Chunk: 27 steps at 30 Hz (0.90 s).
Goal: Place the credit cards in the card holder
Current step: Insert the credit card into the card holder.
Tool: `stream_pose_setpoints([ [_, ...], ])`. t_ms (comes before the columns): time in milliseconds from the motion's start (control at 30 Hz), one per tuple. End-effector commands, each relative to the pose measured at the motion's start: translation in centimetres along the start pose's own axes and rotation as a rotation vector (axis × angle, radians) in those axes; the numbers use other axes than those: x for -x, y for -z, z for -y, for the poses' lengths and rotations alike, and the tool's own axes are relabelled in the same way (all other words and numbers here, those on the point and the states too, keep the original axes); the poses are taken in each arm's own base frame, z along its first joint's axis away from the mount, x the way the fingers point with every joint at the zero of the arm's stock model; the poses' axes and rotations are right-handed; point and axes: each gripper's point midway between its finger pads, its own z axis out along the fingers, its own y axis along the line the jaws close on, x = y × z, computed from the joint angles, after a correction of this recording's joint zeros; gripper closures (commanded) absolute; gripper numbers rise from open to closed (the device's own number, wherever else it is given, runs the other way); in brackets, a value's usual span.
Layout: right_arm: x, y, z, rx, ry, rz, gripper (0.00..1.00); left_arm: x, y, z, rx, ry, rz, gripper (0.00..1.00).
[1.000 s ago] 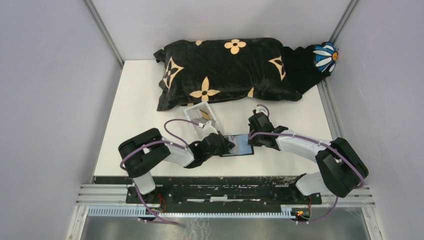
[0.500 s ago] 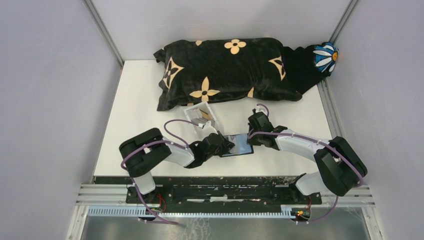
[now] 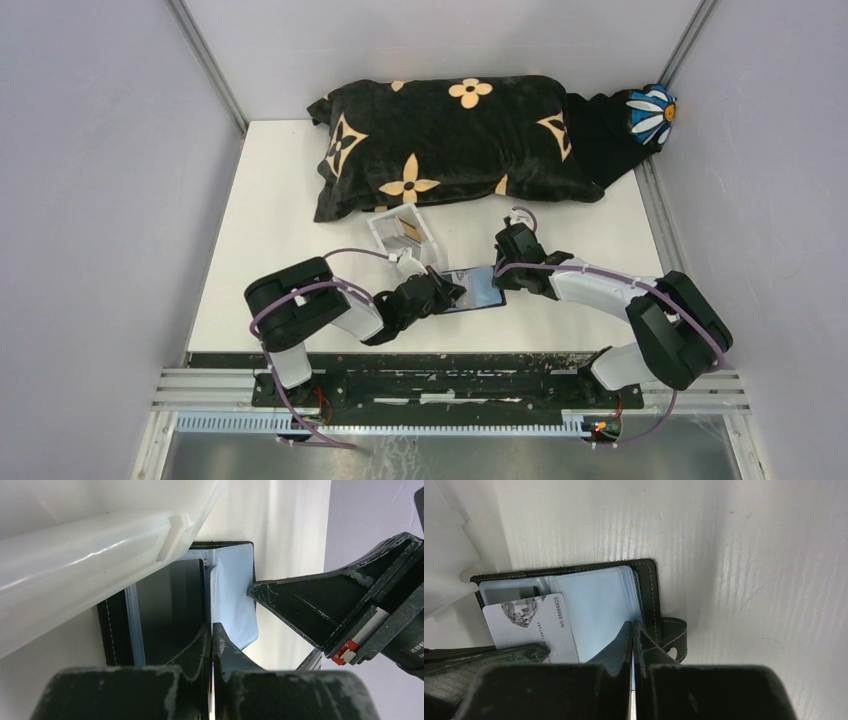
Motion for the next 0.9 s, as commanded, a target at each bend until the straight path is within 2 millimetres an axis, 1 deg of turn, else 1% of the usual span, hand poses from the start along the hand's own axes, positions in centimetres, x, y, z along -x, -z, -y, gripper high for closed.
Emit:
stream_pose_setpoints([
  [0, -2.9, -0.6, 3.0, -0.108, 0.014, -0.086, 0.99, 1.2, 0.0, -1.8, 0.042, -0.014, 0.076, 0.97],
  [367, -3.3, -0.8, 3.1, -0.106, 0.007, -0.097, 0.99, 1.1, -0.6, -1.6, -0.008, 0.018, 0.087, 0.97],
  [600, -3.8, -1.0, 3.3, -0.109, 0.001, -0.107, 0.99, 1.2, -0.5, -1.3, -0.041, 0.058, 0.100, 0.97],
  [867, -4.4, -1.3, 3.5, -0.110, -0.012, -0.116, 0.99, 0.5, -0.5, -1.3, -0.094, 0.133, 0.079, 0.97],
])
